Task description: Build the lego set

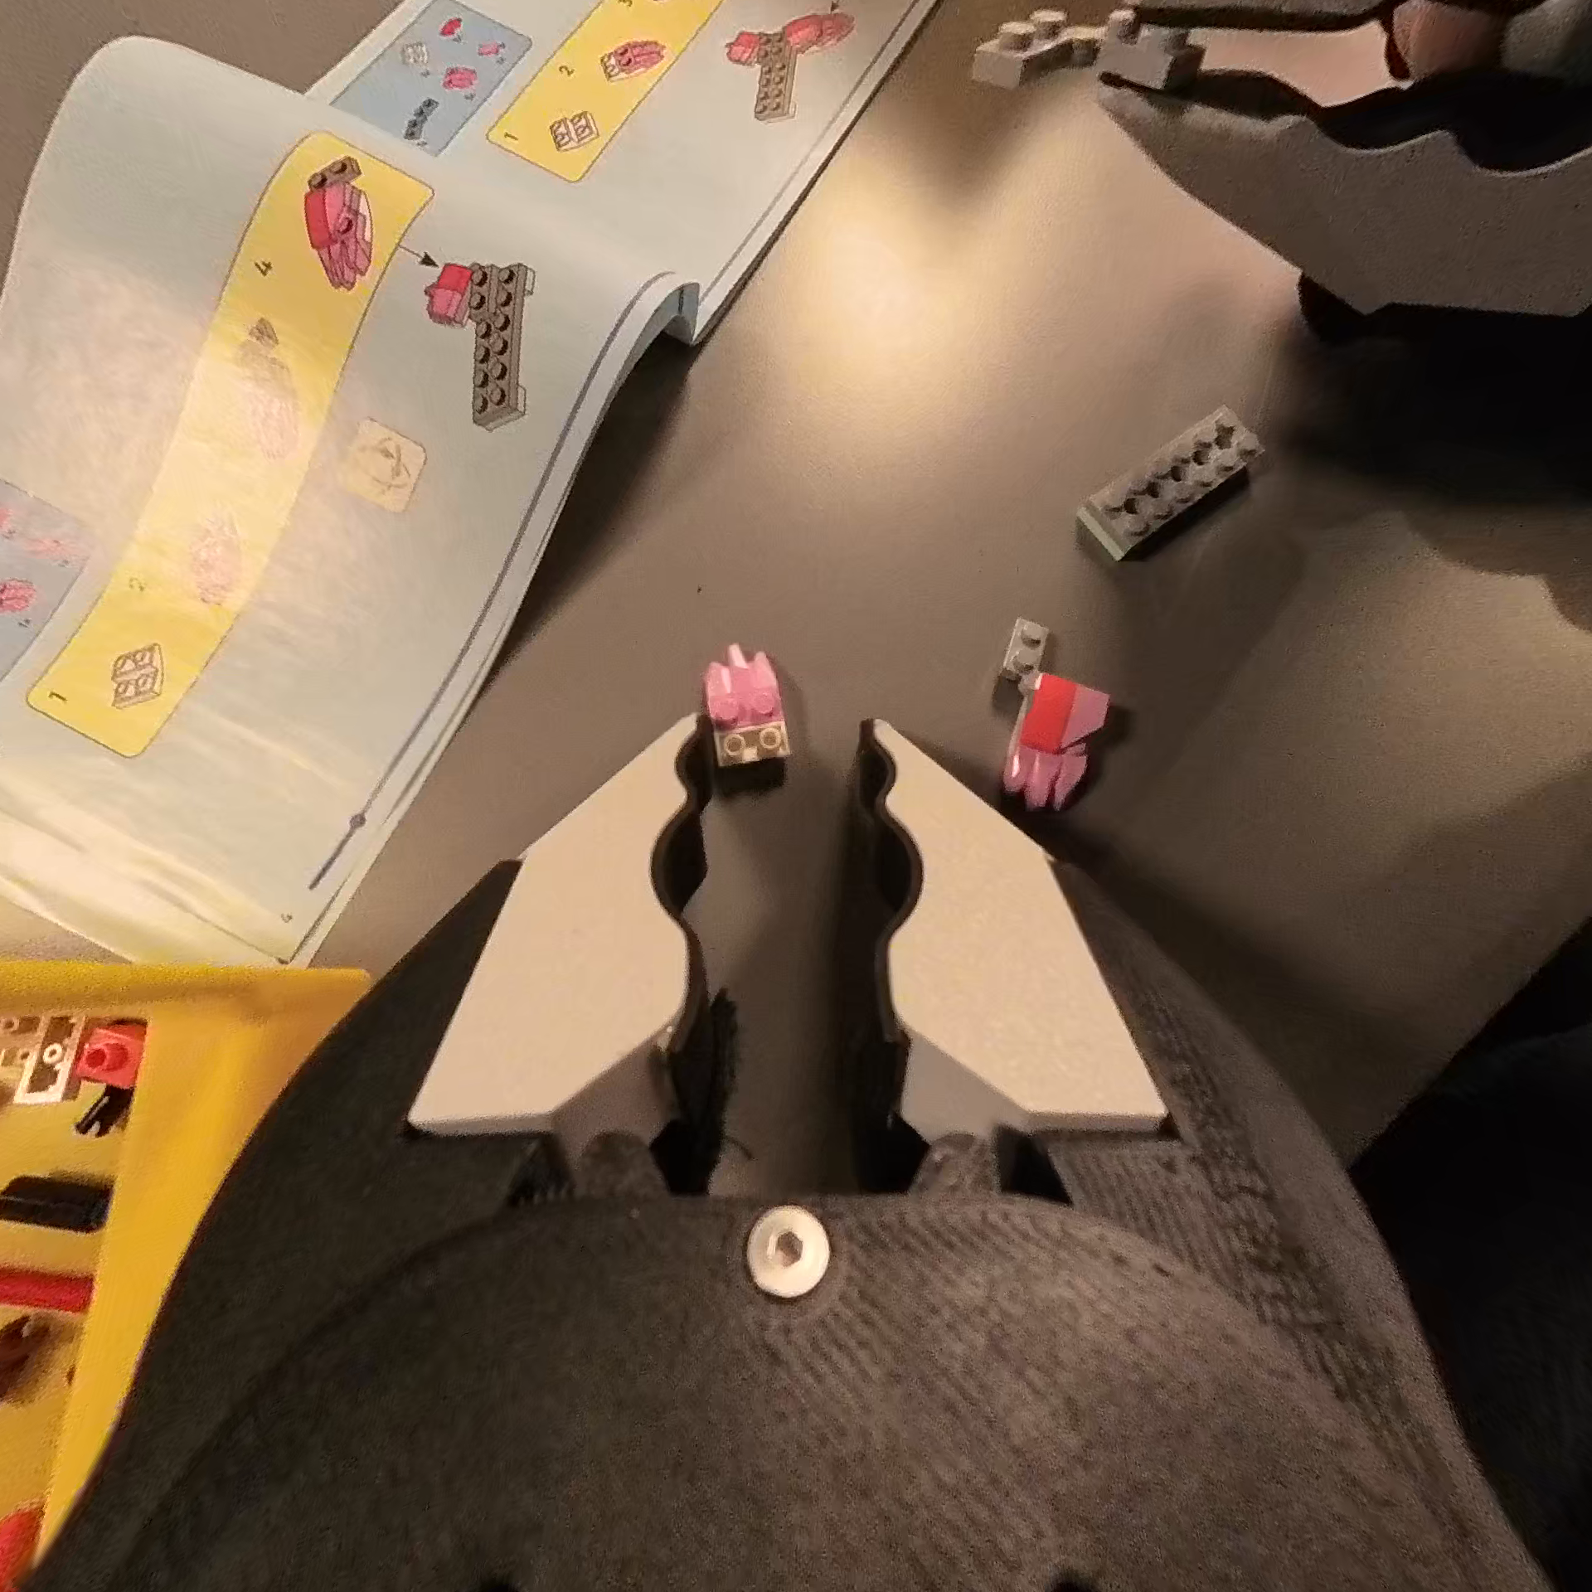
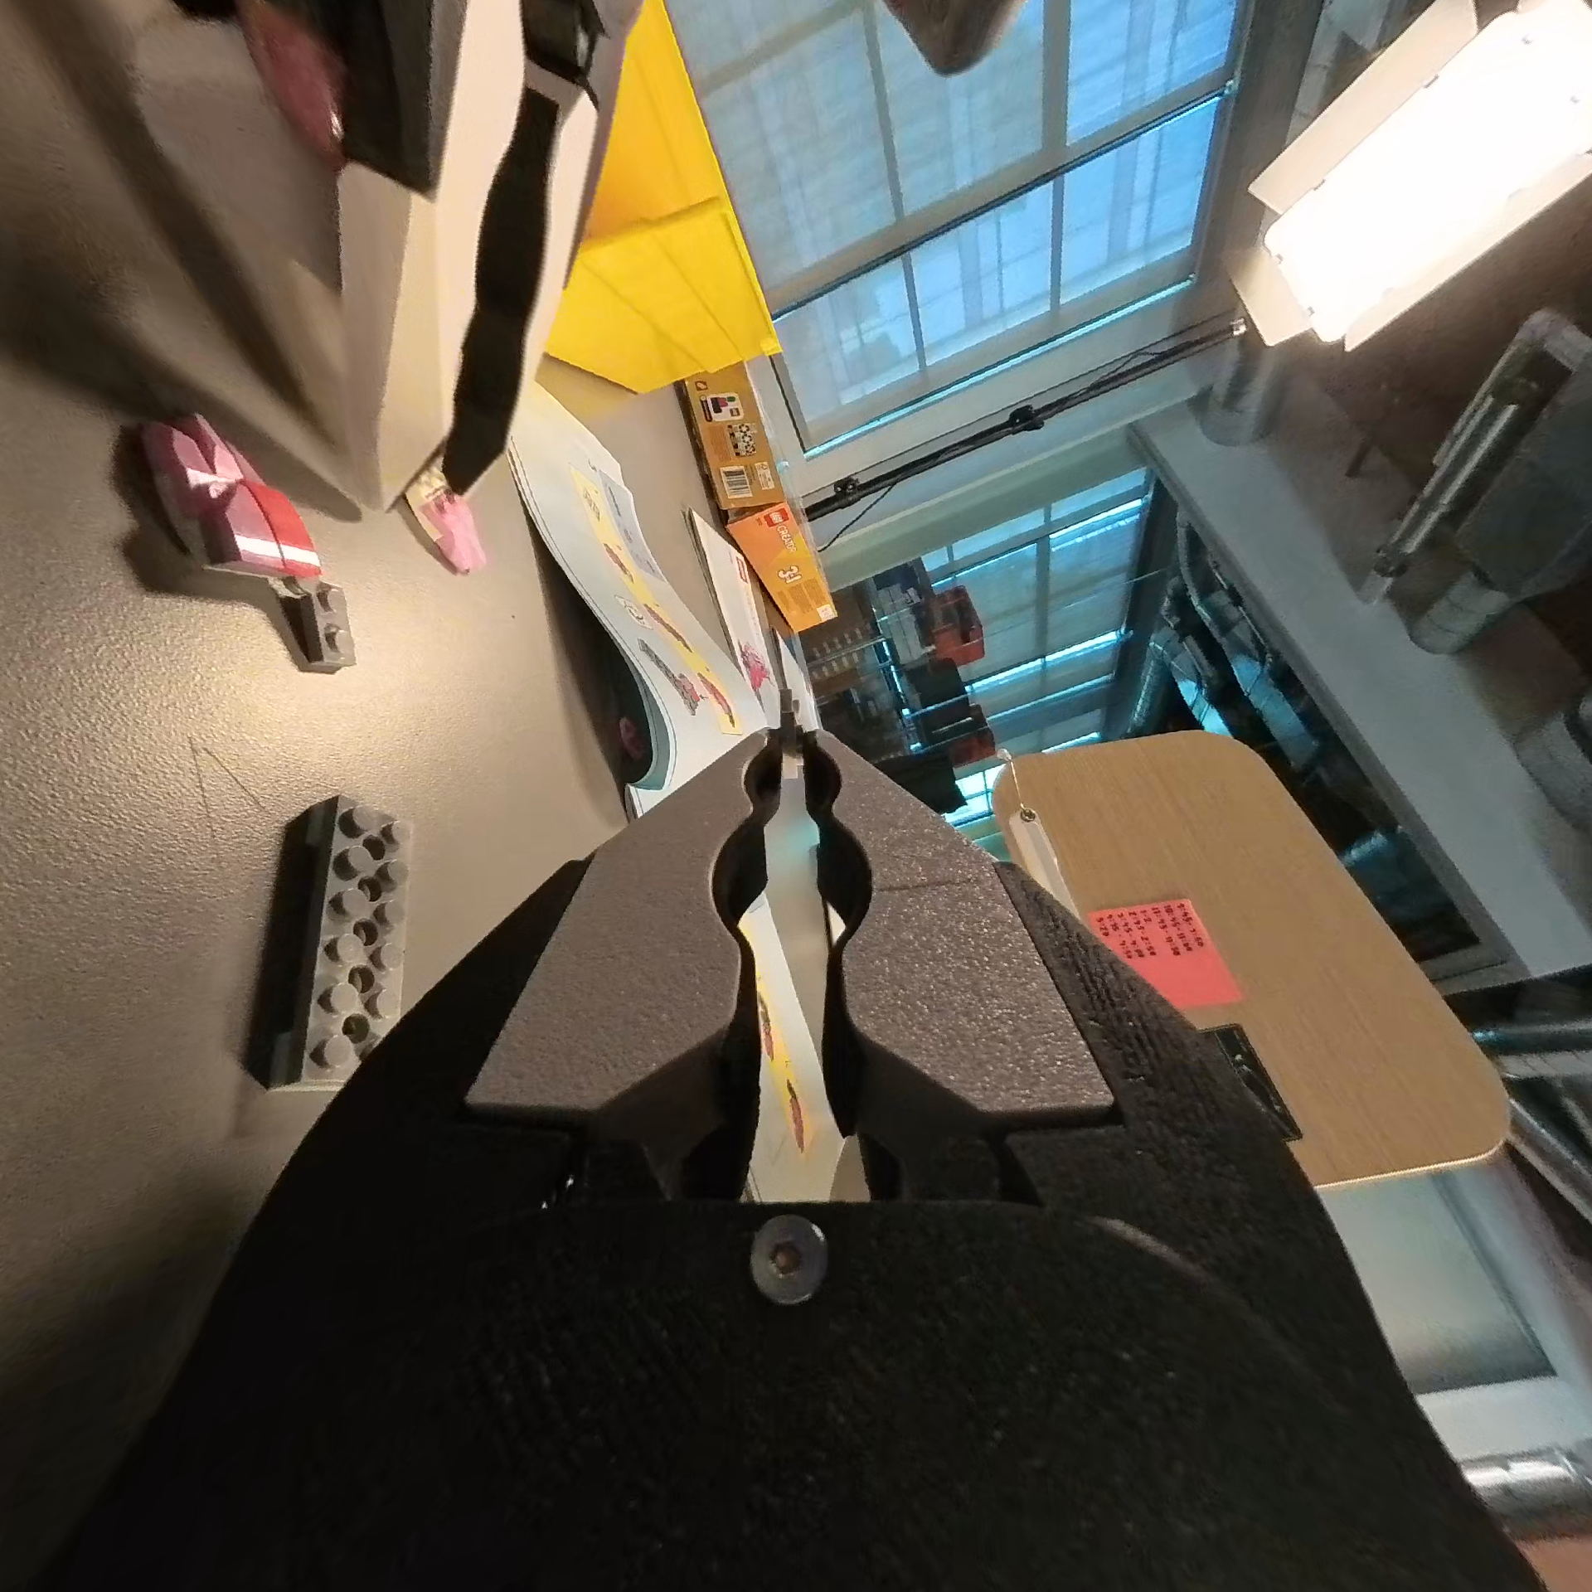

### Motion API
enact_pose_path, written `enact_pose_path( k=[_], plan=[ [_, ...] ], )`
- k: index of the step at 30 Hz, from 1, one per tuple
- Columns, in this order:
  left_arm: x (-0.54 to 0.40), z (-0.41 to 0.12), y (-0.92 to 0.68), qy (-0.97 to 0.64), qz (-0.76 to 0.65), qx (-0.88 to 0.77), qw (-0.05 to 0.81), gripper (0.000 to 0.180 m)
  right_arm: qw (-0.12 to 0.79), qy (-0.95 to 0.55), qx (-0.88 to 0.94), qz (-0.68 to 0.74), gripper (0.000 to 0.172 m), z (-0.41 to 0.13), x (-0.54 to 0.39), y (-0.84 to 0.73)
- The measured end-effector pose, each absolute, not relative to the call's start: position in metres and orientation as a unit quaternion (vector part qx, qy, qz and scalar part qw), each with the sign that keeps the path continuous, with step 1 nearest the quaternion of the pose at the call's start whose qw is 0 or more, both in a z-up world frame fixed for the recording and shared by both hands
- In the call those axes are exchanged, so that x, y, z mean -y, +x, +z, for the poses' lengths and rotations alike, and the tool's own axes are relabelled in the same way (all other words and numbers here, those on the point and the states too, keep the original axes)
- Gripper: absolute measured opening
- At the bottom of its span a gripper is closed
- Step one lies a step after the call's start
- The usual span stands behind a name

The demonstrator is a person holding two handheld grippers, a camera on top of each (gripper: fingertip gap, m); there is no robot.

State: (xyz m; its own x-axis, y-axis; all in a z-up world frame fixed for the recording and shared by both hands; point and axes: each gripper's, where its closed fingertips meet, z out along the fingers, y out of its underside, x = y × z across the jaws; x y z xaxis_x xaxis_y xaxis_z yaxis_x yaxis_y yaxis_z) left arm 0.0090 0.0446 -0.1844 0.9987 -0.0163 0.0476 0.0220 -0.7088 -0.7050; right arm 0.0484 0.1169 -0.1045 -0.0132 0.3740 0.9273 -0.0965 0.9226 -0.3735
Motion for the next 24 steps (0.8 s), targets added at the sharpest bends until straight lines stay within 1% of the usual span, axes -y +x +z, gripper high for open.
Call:
enact_pose_path(
  k=[4,7,13,19,22,24],
  plan=[
    [-0.050,-0.185,0.008,-0.927,-0.014,-0.011,0.375,0.027,0.696,-0.099,0.691,0.167,0.002,-0.104,-0.117,0.049],
    [-0.053,-0.185,0.013,-0.927,-0.019,-0.026,0.373,0.016,0.696,-0.098,0.691,0.166,0.002,-0.104,-0.117,0.049],
    [-0.062,-0.185,0.017,-0.926,-0.019,-0.079,0.369,0.015,0.693,-0.089,0.696,0.164,0.002,-0.106,-0.115,0.049],
    [-0.080,-0.184,0.031,-0.913,-0.032,-0.184,0.363,0.015,0.674,-0.075,0.716,0.166,0.002,-0.115,-0.109,0.050],
    [-0.091,-0.185,0.042,-0.903,-0.059,-0.228,0.358,0.015,0.652,-0.079,0.739,0.146,0.002,-0.127,-0.116,0.048],
    [-0.098,-0.185,0.047,-0.897,-0.073,-0.251,0.357,0.015,0.655,-0.081,0.740,0.127,0.002,-0.128,-0.123,0.047]
  ],
)
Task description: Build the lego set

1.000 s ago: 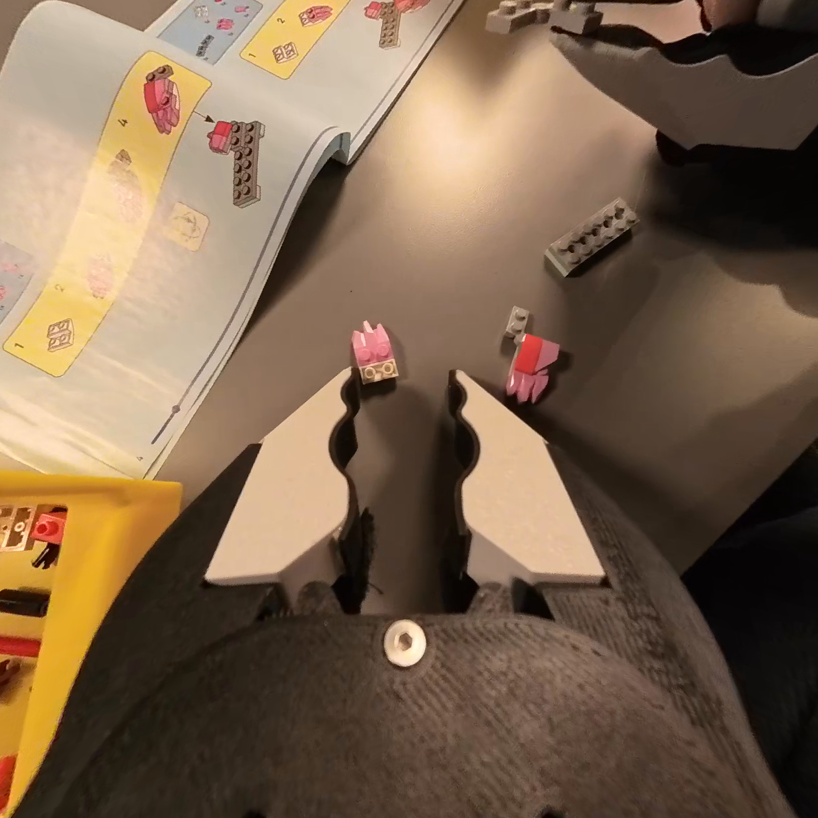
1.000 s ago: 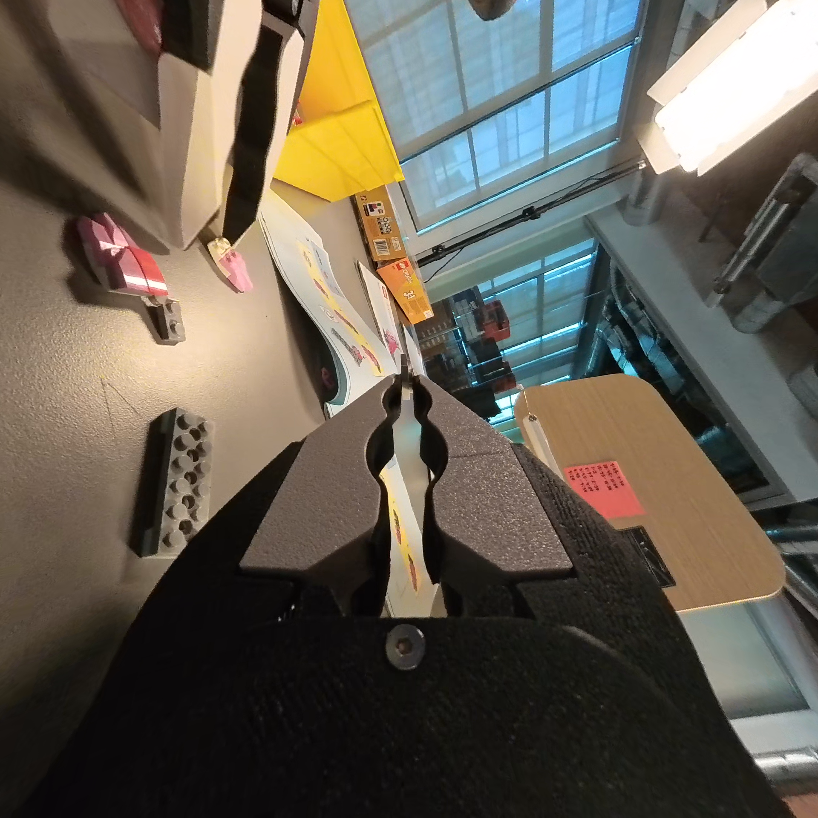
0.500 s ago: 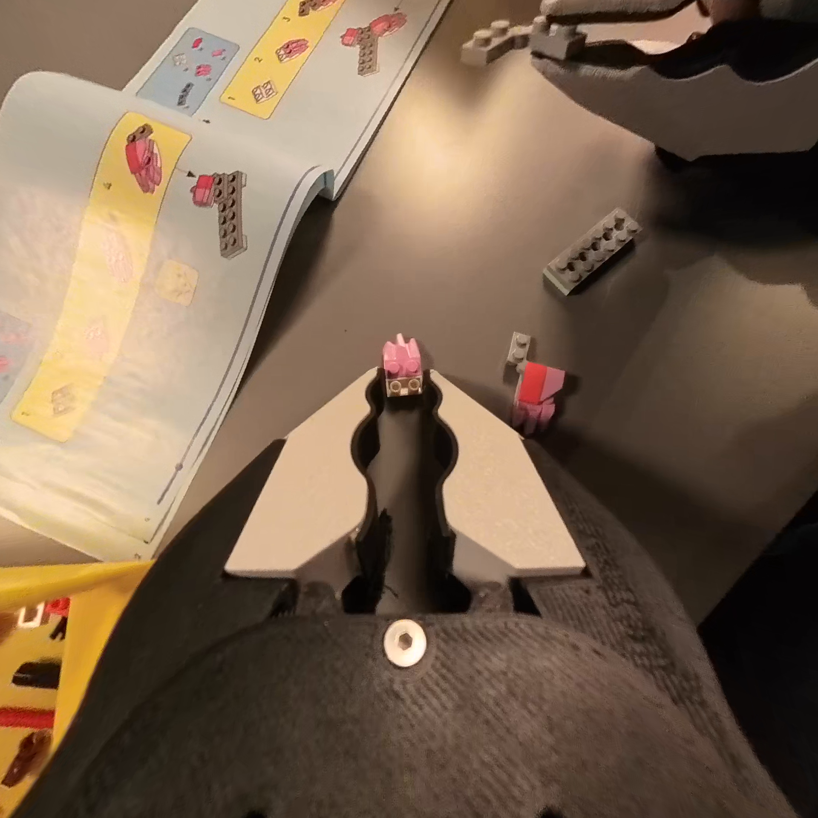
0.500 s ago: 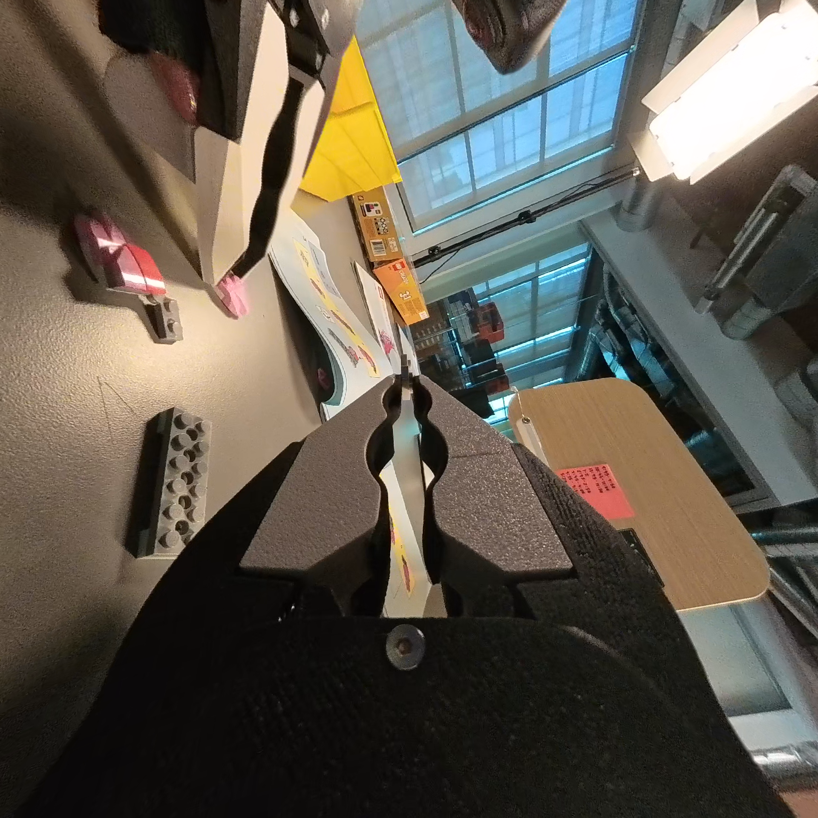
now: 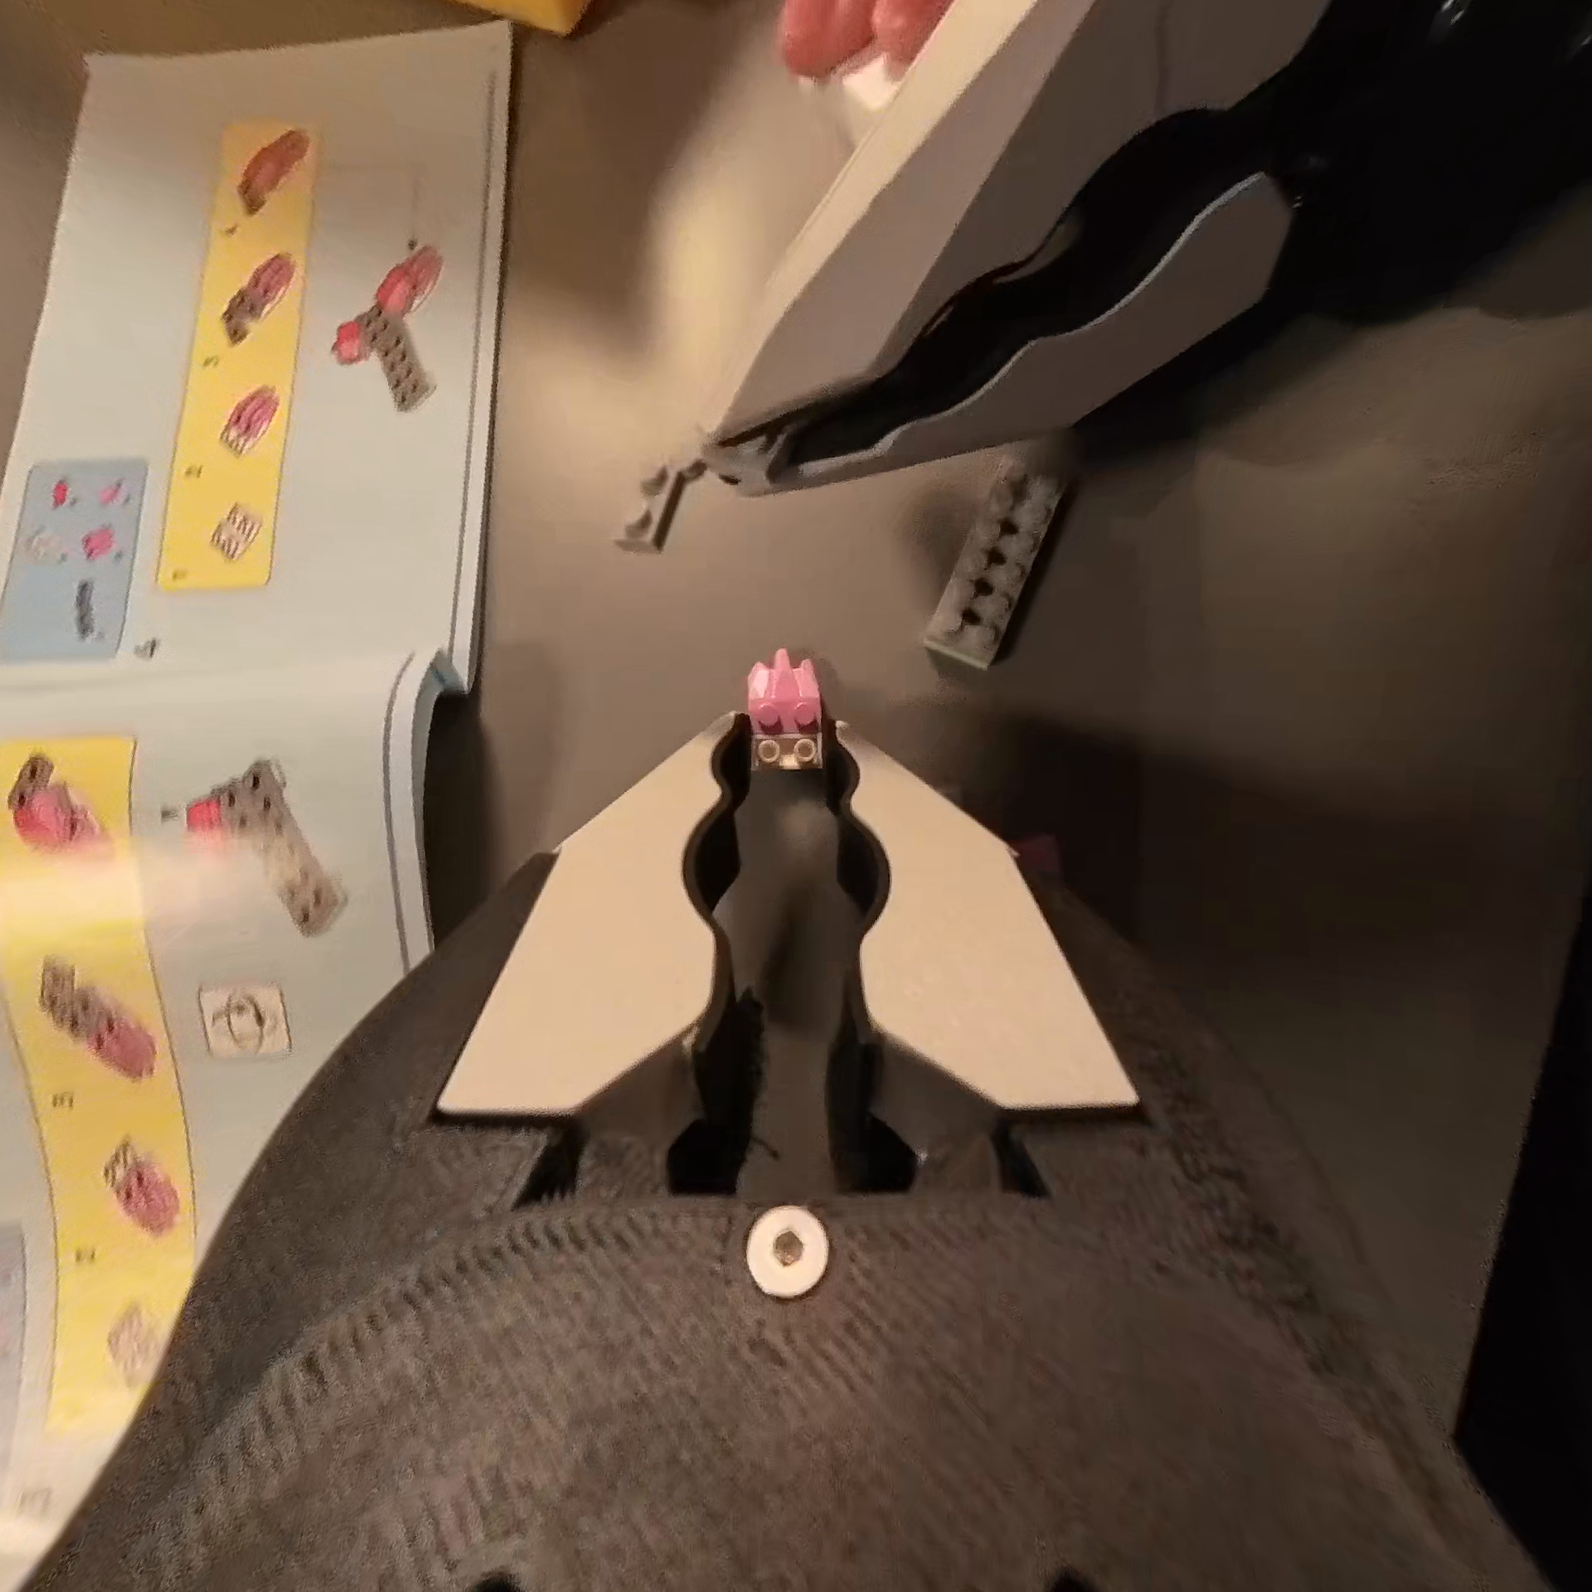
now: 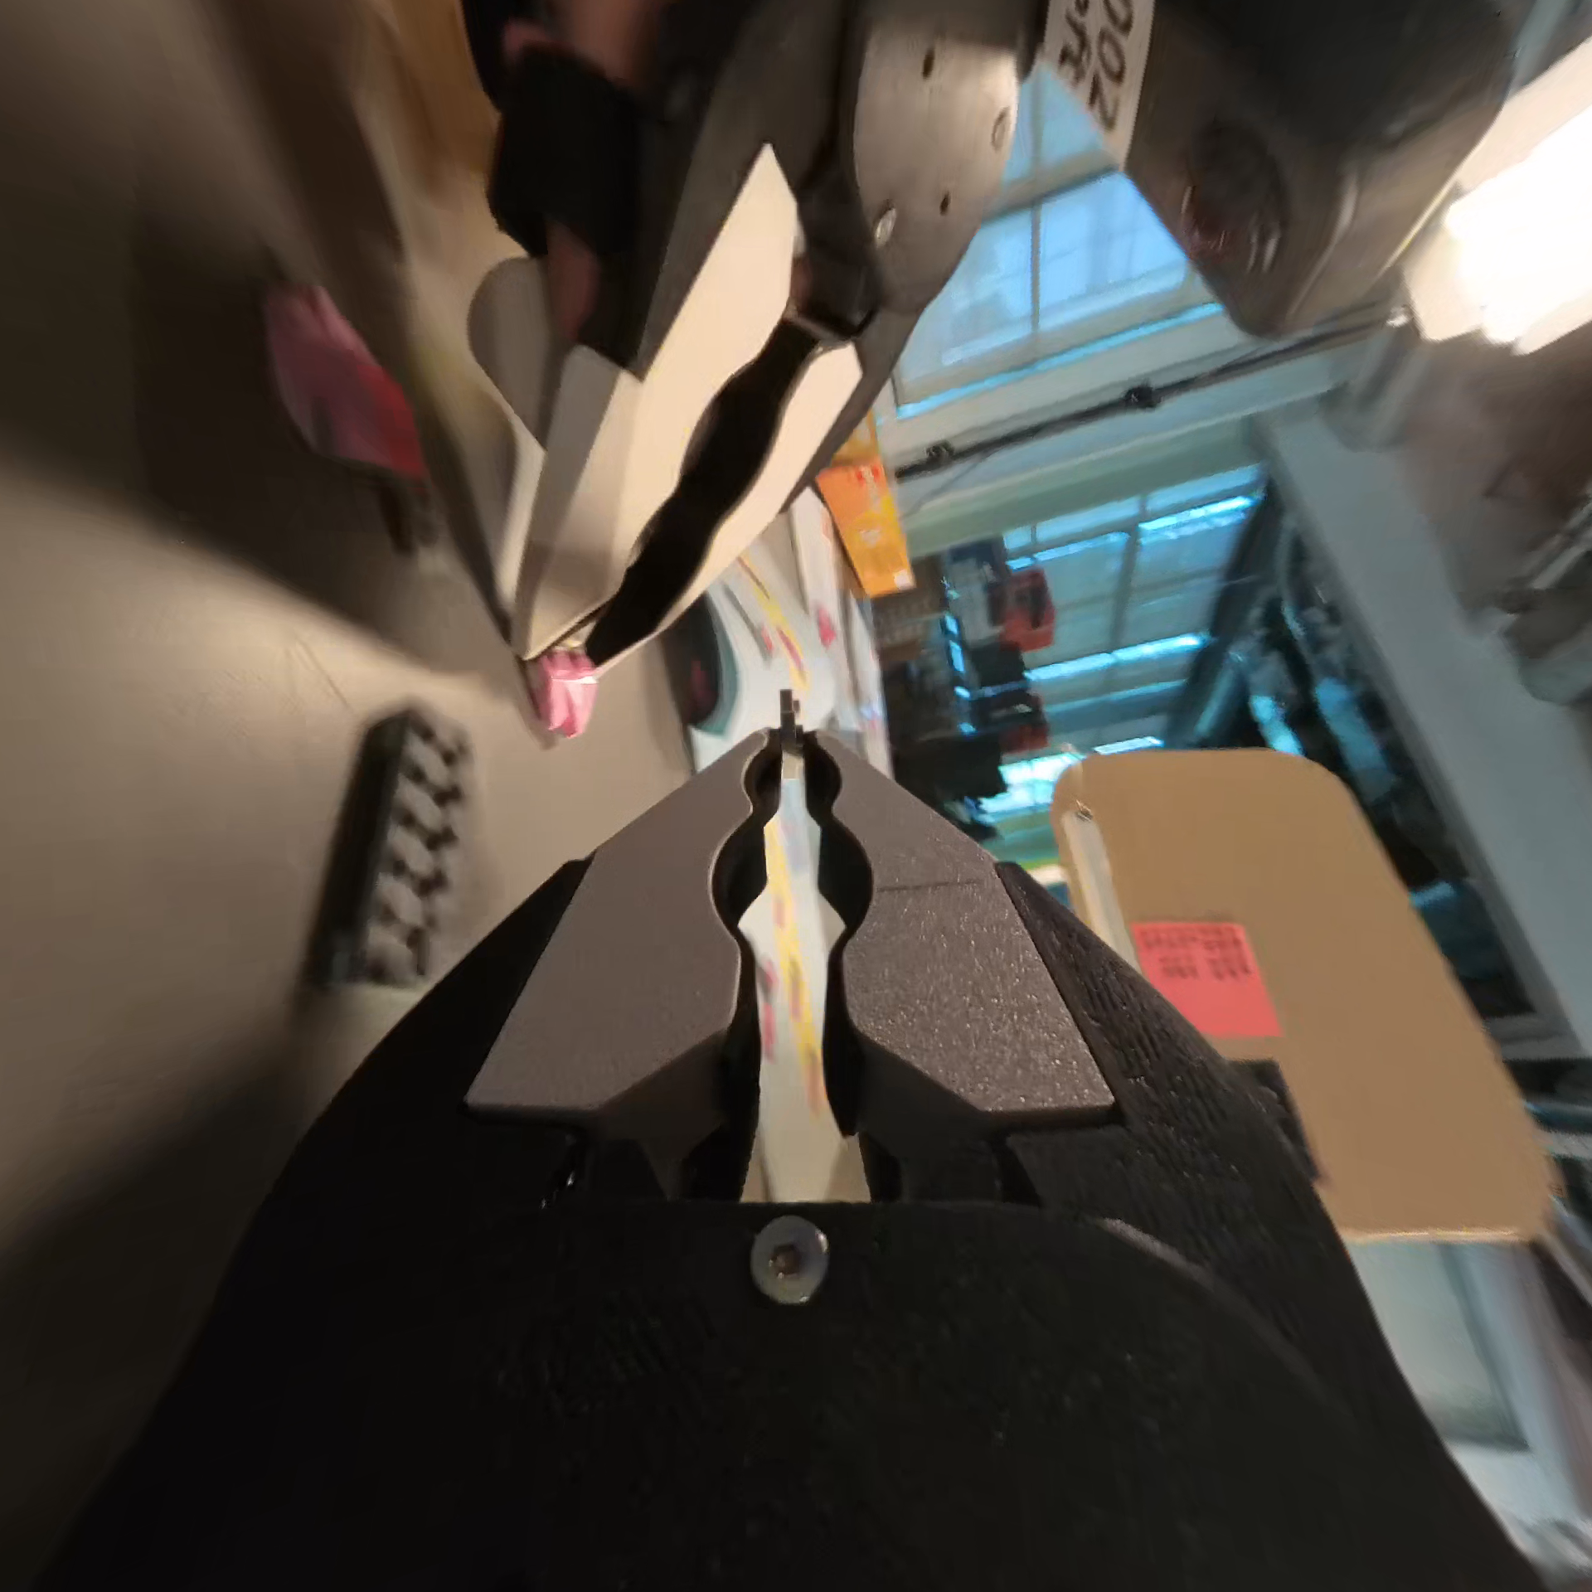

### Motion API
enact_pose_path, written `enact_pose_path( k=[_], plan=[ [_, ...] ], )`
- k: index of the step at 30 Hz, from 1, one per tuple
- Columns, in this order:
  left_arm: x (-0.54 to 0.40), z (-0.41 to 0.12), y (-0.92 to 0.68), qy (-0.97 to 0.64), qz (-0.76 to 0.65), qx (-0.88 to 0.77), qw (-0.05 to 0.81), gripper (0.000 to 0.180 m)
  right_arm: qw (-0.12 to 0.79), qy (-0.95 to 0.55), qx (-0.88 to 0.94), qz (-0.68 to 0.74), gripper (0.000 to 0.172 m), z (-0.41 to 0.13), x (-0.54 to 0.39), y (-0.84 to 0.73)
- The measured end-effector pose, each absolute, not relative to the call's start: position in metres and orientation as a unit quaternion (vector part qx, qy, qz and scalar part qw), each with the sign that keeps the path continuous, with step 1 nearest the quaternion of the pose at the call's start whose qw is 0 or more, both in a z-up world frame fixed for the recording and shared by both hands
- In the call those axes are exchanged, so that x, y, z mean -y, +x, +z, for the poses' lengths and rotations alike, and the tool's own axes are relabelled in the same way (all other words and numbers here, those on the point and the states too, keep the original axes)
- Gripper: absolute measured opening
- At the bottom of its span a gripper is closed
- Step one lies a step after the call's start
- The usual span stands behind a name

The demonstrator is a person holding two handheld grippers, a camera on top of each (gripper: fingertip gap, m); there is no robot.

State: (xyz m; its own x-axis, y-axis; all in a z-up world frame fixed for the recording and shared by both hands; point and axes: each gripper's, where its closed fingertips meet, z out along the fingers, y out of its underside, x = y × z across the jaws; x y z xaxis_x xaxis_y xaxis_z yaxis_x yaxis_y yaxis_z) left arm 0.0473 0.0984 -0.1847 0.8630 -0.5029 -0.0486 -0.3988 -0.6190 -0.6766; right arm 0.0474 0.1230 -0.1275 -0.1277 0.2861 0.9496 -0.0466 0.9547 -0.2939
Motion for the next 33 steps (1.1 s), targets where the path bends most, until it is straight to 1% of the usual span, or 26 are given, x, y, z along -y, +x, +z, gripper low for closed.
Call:
enact_pose_path(
  k=[3,6,7,8,9,10,11,14,16,18,20,24,26,29,30,31,32,33],
  plan=[
    [-0.109,-0.185,0.054,-0.891,-0.102,-0.261,0.358,0.016,0.666,-0.082,0.732,0.113,0.002,-0.122,-0.131,0.049],
    [-0.114,-0.183,0.056,-0.890,-0.127,-0.247,0.362,0.038,0.669,-0.080,0.730,0.115,0.002,-0.120,-0.132,0.051],
    [-0.115,-0.180,0.055,-0.889,-0.129,-0.237,0.370,0.049,0.668,-0.078,0.731,0.117,0.002,-0.120,-0.132,0.051],
    [-0.116,-0.175,0.055,-0.884,-0.132,-0.228,0.387,0.061,0.666,-0.076,0.732,0.122,0.002,-0.120,-0.130,0.051],
    [-0.117,-0.167,0.056,-0.872,-0.136,-0.224,0.413,0.067,0.663,-0.074,0.733,0.129,0.002,-0.121,-0.127,0.052],
    [-0.117,-0.156,0.057,-0.856,-0.141,-0.223,0.444,0.067,0.660,-0.072,0.734,0.140,0.002,-0.120,-0.124,0.053],
    [-0.116,-0.146,0.058,-0.839,-0.143,-0.225,0.475,0.063,0.657,-0.070,0.735,0.153,0.002,-0.120,-0.121,0.054],
    [-0.110,-0.127,0.057,-0.802,-0.109,-0.255,0.529,0.042,0.636,-0.066,0.747,0.185,0.002,-0.122,-0.111,0.056],
    [-0.107,-0.126,0.054,-0.791,-0.053,-0.290,0.536,0.035,0.621,-0.063,0.756,0.198,0.002,-0.126,-0.105,0.057],
    [-0.104,-0.129,0.054,-0.779,0.002,-0.329,0.534,0.033,0.609,-0.064,0.761,0.214,0.002,-0.128,-0.100,0.058],
    [-0.103,-0.135,0.057,-0.771,0.025,-0.354,0.530,0.032,0.602,-0.080,0.757,0.241,0.002,-0.127,-0.100,0.058],
    [-0.102,-0.133,0.063,-0.750,0.016,-0.360,0.554,0.028,0.563,-0.137,0.728,0.367,0.002,-0.110,-0.097,0.062],
    [-0.101,-0.126,0.066,-0.737,0.004,-0.358,0.573,0.020,0.536,-0.151,0.719,0.415,0.002,-0.103,-0.093,0.066],
    [-0.098,-0.118,0.066,-0.724,-0.015,-0.352,0.593,0.008,0.514,-0.158,0.718,0.442,0.002,-0.101,-0.089,0.068],
    [-0.096,-0.116,0.068,-0.718,-0.023,-0.353,0.599,0.008,0.508,-0.160,0.720,0.446,0.002,-0.102,-0.088,0.068],
    [-0.095,-0.113,0.068,-0.713,-0.029,-0.349,0.607,0.012,0.503,-0.160,0.721,0.449,0.002,-0.103,-0.087,0.069],
    [-0.094,-0.112,0.067,-0.710,-0.031,-0.345,0.612,0.020,0.499,-0.161,0.722,0.452,0.002,-0.103,-0.086,0.069],
    [-0.093,-0.112,0.067,-0.709,-0.033,-0.347,0.613,0.023,0.495,-0.161,0.723,0.455,0.002,-0.103,-0.085,0.069]
  ],
)
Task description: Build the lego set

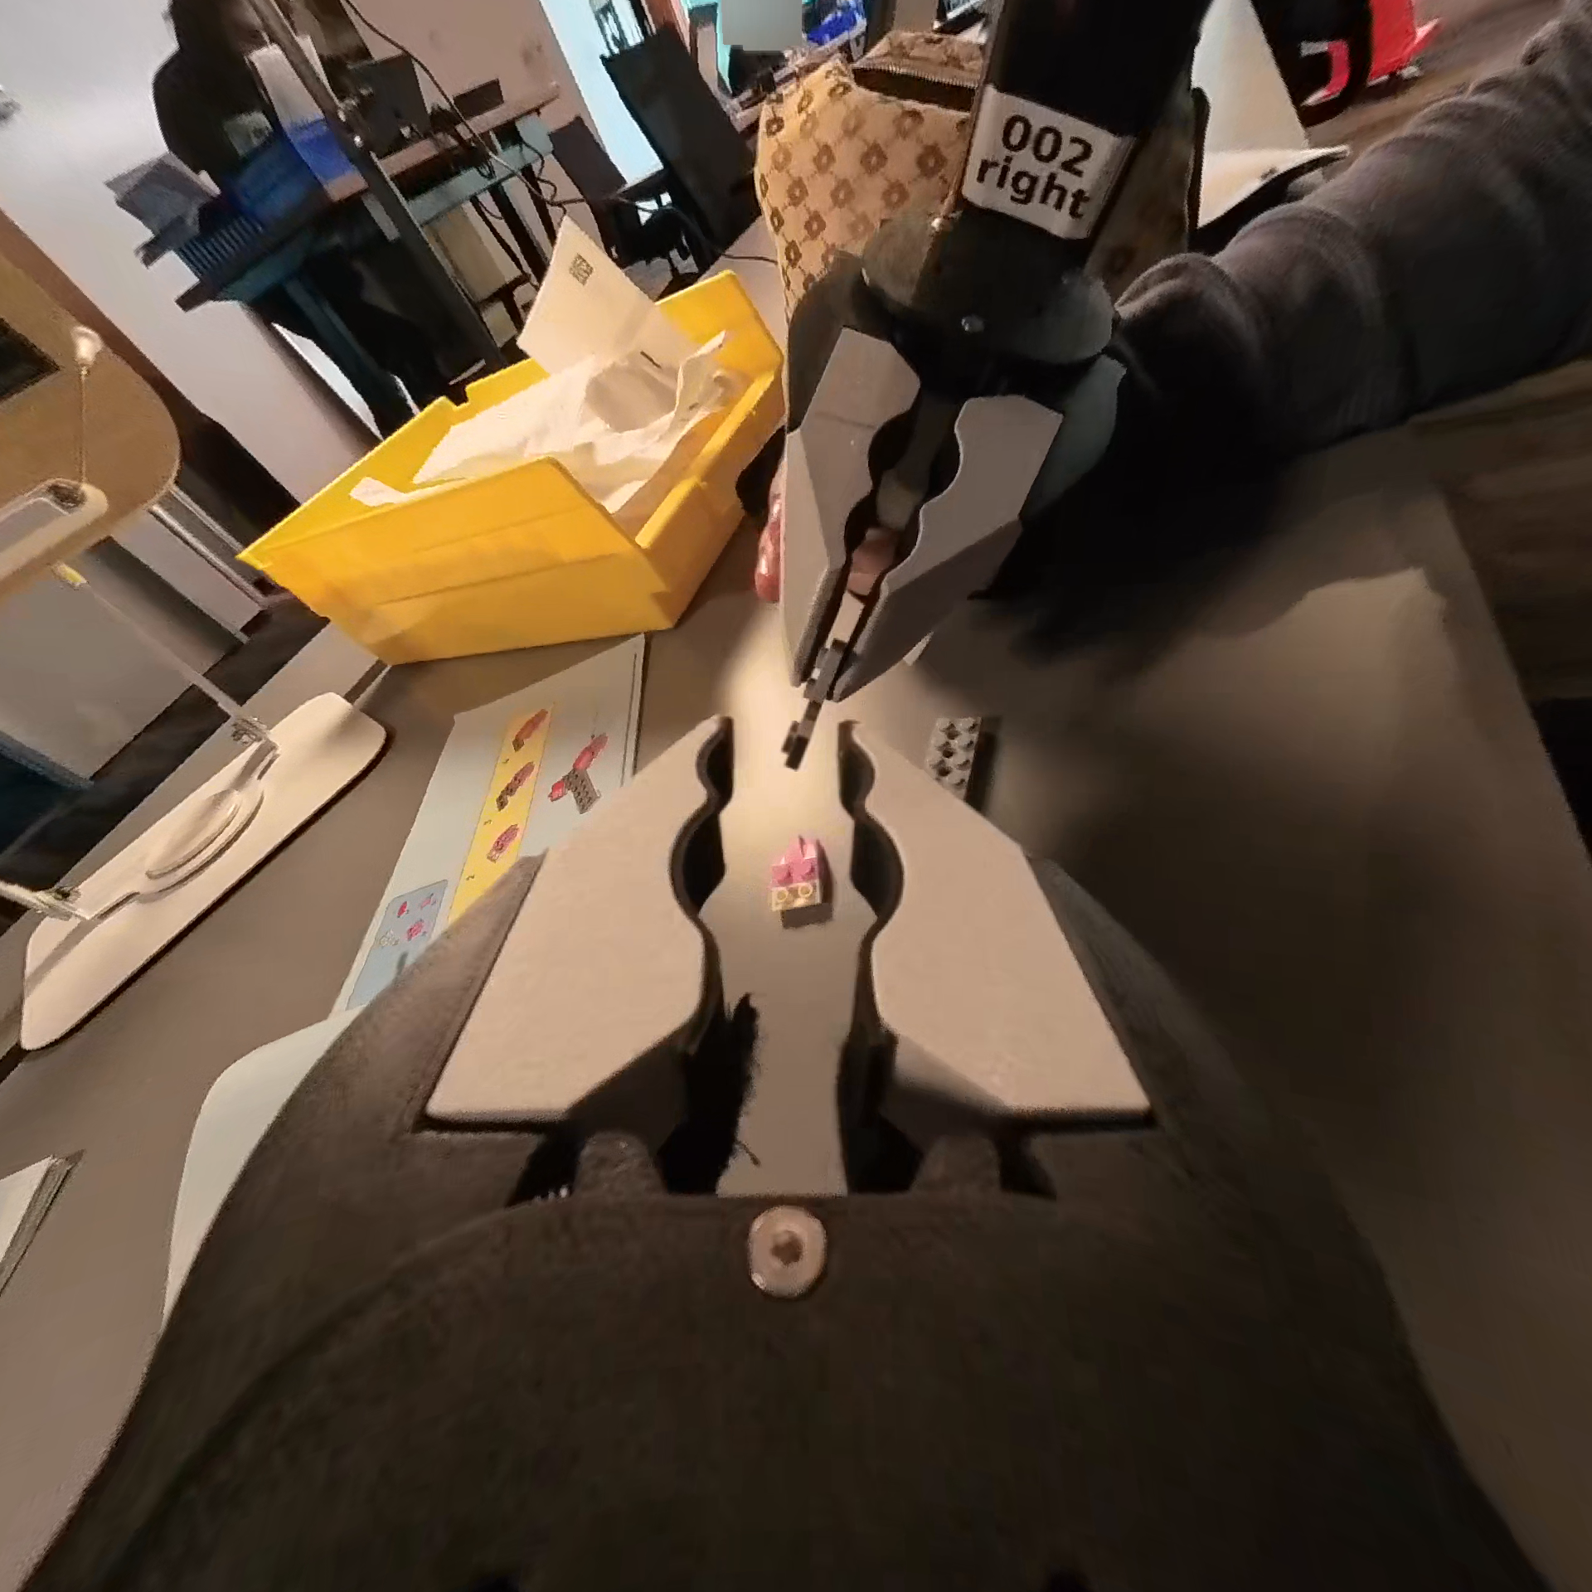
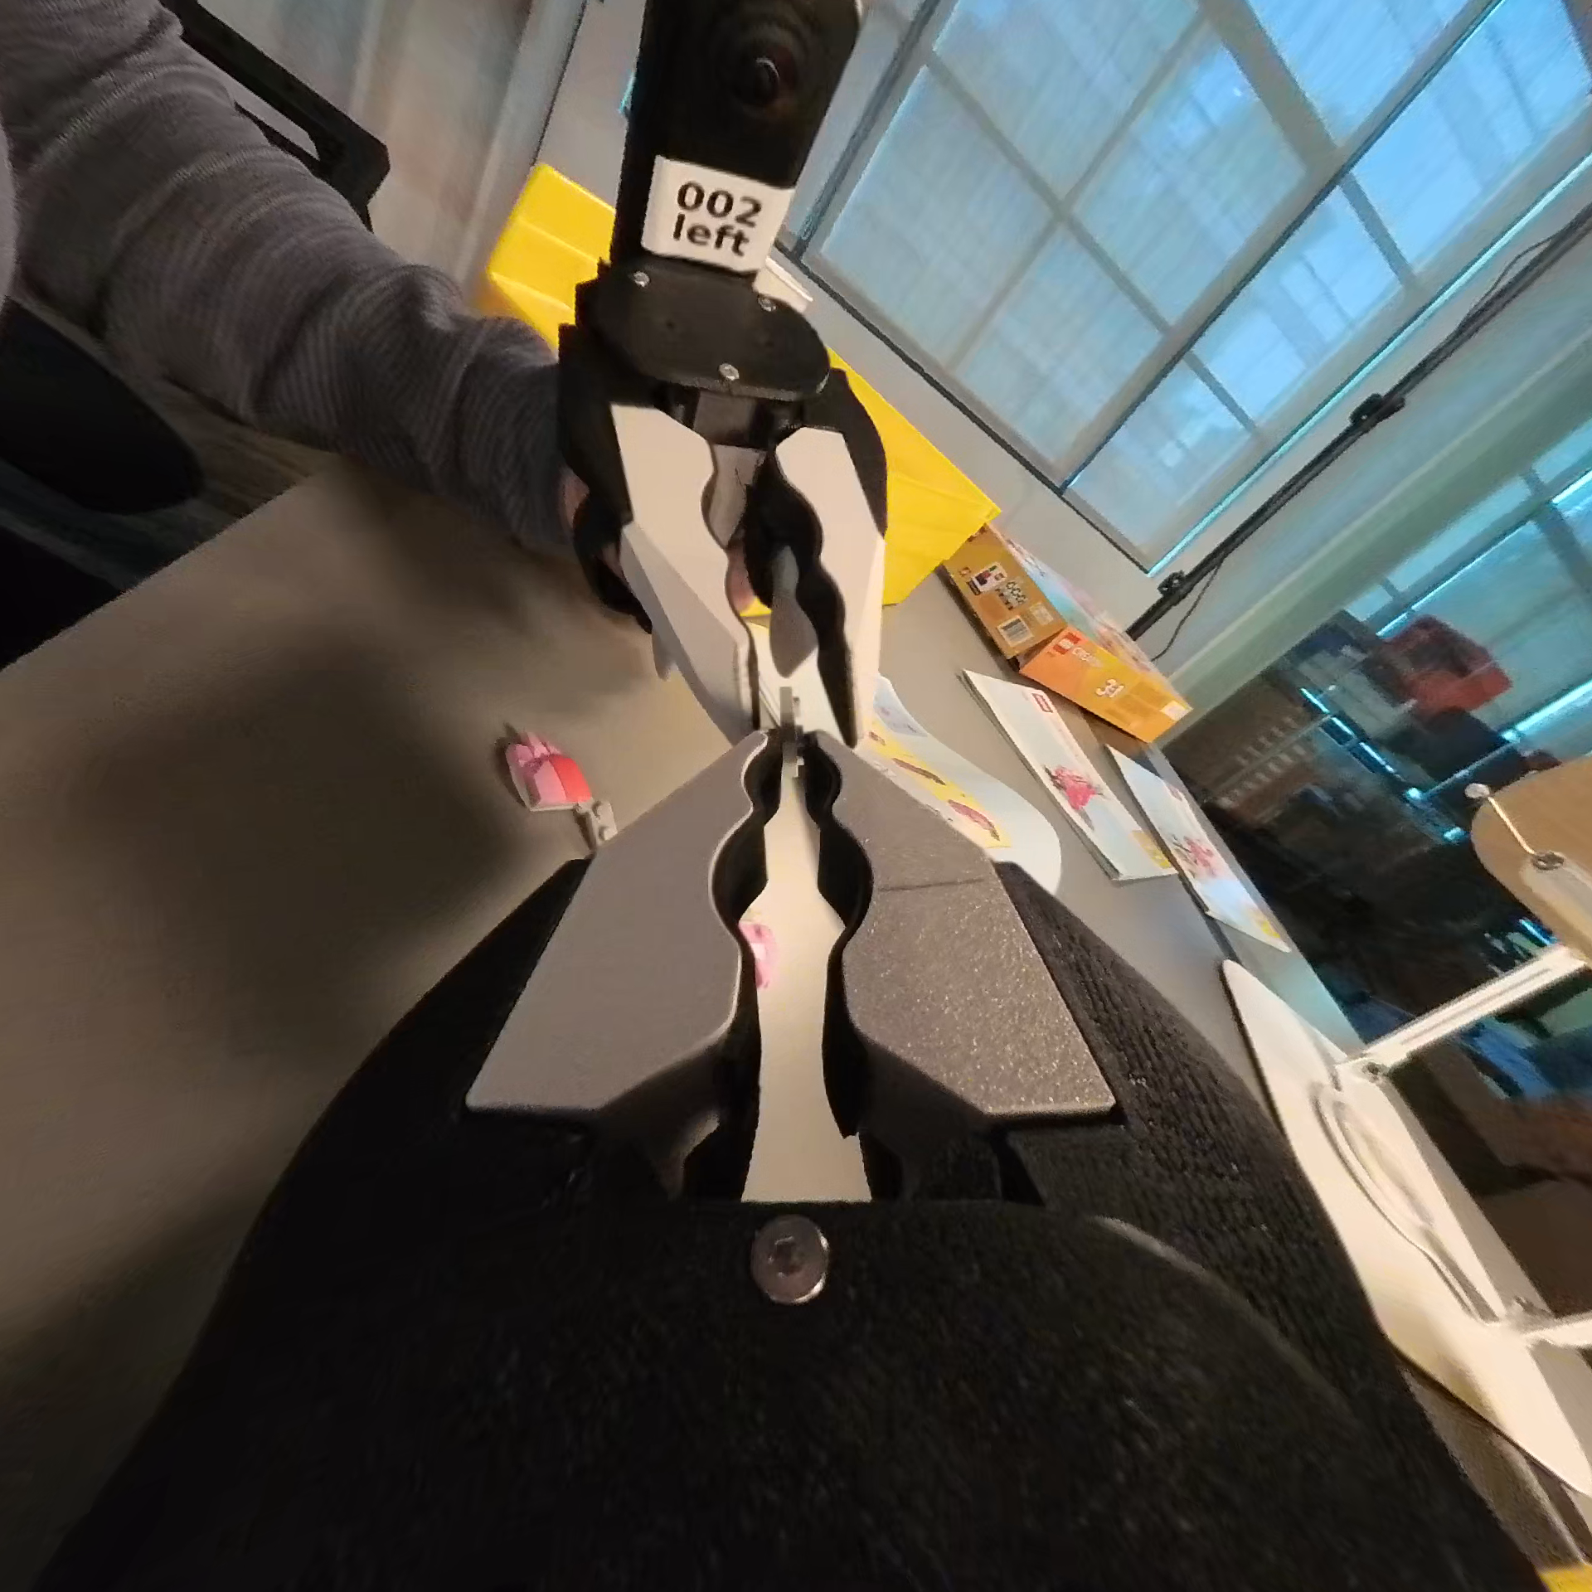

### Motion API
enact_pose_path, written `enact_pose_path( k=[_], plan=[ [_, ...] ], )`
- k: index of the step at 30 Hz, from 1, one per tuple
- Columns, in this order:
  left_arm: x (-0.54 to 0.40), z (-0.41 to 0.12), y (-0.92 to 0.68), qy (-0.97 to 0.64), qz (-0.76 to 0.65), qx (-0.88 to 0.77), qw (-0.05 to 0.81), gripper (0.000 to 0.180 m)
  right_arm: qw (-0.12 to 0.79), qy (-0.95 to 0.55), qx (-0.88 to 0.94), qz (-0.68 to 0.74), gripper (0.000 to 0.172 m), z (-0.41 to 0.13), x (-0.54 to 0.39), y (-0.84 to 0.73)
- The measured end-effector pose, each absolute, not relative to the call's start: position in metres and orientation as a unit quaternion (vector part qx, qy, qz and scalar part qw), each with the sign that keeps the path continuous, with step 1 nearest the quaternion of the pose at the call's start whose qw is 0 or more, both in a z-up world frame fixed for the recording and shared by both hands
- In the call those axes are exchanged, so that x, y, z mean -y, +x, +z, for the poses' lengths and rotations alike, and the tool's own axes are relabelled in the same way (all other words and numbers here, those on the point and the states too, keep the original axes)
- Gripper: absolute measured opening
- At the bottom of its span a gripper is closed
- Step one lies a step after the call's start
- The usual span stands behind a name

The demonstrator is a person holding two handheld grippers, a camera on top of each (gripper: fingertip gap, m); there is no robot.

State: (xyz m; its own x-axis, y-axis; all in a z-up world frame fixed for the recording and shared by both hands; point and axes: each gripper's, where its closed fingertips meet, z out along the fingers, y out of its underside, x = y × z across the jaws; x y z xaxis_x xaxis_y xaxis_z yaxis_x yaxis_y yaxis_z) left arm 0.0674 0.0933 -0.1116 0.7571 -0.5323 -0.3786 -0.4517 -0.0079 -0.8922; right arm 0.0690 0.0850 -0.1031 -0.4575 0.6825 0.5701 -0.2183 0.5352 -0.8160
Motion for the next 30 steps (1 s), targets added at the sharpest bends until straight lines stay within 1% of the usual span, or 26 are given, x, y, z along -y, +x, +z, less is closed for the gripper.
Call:
enact_pose_path(
  k=[1,2,3,6,7,9,10,13,19,21,24,27,30],
  plan=[
    [-0.092,-0.113,0.068,-0.709,-0.035,-0.352,0.610,0.019,0.493,-0.161,0.723,0.456,0.002,-0.103,-0.084,0.069],
    [-0.091,-0.114,0.069,-0.707,-0.036,-0.358,0.609,0.009,0.490,-0.162,0.724,0.458,0.002,-0.103,-0.084,0.069],
    [-0.091,-0.114,0.069,-0.704,-0.031,-0.361,0.611,0.005,0.489,-0.163,0.723,0.460,0.002,-0.103,-0.084,0.069],
    [-0.089,-0.116,0.068,-0.702,-0.009,-0.380,0.602,0.004,0.479,-0.178,0.721,0.468,0.004,-0.104,-0.086,0.068],
    [-0.090,-0.117,0.064,-0.697,0.019,-0.389,0.602,0.004,0.467,-0.190,0.724,0.471,0.009,-0.106,-0.088,0.068],
    [-0.089,-0.123,0.057,-0.684,0.085,-0.423,0.588,0.003,0.419,-0.228,0.739,0.475,0.026,-0.116,-0.097,0.066],
    [-0.089,-0.130,0.056,-0.679,0.112,-0.443,0.574,0.003,0.391,-0.246,0.746,0.480,0.027,-0.121,-0.102,0.065],
    [-0.092,-0.150,0.048,-0.668,0.186,-0.488,0.530,0.003,0.307,-0.278,0.767,0.490,0.027,-0.132,-0.110,0.059],
    [-0.095,-0.150,0.040,-0.648,0.237,-0.507,0.517,0.003,0.160,-0.292,0.825,0.457,0.029,-0.165,-0.107,0.047],
    [-0.096,-0.152,0.037,-0.623,0.271,-0.531,0.506,0.003,0.143,-0.286,0.843,0.433,0.030,-0.175,-0.106,0.047],
    [-0.096,-0.153,0.034,-0.568,0.321,-0.570,0.500,0.003,0.144,-0.270,0.861,0.407,0.026,-0.183,-0.107,0.048],
    [-0.097,-0.155,0.034,-0.557,0.319,-0.579,0.502,0.003,0.139,-0.262,0.863,0.409,0.014,-0.183,-0.105,0.050],
    [-0.098,-0.159,0.036,-0.553,0.310,-0.589,0.501,0.003,0.138,-0.253,0.866,0.409,0.014,-0.183,-0.104,0.052]
  ],
)
